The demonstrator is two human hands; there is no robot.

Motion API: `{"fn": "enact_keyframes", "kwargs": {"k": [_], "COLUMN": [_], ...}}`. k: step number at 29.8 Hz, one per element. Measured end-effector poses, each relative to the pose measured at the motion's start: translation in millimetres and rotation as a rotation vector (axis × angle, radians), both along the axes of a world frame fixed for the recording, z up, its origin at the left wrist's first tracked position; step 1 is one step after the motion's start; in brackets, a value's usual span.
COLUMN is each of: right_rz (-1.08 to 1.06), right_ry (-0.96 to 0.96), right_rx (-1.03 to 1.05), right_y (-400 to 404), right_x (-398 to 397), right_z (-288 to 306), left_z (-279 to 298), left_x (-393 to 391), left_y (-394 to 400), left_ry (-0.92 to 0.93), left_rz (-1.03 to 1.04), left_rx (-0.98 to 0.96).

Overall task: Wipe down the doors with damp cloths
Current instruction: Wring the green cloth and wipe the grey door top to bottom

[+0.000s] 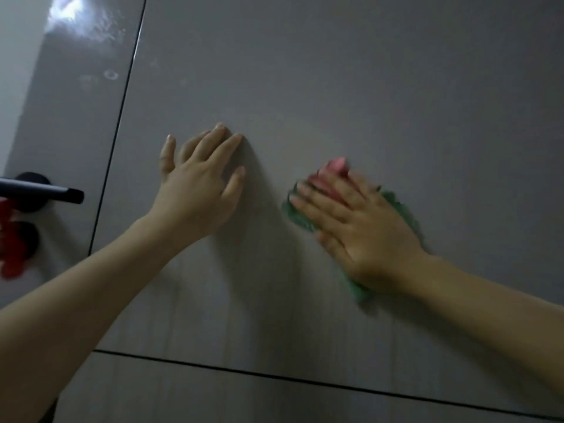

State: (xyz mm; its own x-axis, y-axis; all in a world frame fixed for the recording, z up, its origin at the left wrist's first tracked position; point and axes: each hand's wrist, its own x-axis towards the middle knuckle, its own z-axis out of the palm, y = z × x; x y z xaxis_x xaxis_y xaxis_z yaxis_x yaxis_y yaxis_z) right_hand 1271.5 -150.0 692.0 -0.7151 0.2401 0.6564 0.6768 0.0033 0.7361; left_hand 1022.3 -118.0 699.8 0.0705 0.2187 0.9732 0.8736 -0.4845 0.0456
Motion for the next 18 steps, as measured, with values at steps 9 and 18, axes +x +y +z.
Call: {"fn": "enact_keyframes", "kwargs": {"k": [9, 18], "right_rz": [0.02, -0.013], "right_ry": [0.461, 0.023], "right_rx": [0.161, -0.008], "right_y": [0, 3], "right_x": [-7, -18], "right_z": [46, 38], "left_z": [-15, -9], "left_x": [-10, -38], "left_y": [6, -6], "left_ry": [0.006, 0.082], "left_rz": [0.073, 0.067], "left_rx": [-0.01, -0.022]}}
